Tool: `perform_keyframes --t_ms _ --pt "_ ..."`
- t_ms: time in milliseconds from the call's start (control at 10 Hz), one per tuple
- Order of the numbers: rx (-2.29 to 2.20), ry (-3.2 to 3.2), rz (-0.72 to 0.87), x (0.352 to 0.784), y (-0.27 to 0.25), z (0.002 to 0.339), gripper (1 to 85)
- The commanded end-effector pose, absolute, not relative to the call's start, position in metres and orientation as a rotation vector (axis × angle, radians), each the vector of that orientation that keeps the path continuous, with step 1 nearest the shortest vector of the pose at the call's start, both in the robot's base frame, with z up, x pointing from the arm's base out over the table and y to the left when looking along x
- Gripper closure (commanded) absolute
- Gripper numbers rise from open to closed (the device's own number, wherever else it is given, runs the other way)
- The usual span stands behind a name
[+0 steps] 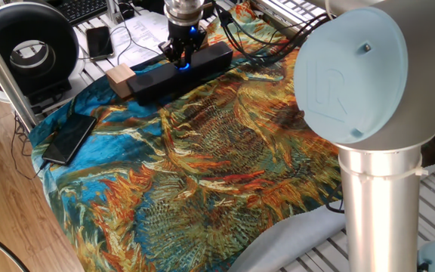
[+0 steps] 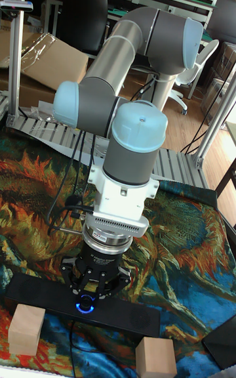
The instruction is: Turn the knob to increase the volume of the speaker
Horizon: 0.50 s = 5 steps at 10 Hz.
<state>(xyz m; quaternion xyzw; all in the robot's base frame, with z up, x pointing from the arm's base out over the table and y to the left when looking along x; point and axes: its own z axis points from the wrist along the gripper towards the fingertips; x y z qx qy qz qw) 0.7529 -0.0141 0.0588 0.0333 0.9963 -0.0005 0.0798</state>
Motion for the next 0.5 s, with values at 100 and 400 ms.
perform_keyframes --t_ms 100,400 --pt "0.201 2.949 0.07 0.76 -0.009 0.0582 64.0" --pt "0.225 2.928 0.127 0.7588 -0.0129 0.0592 64.0"
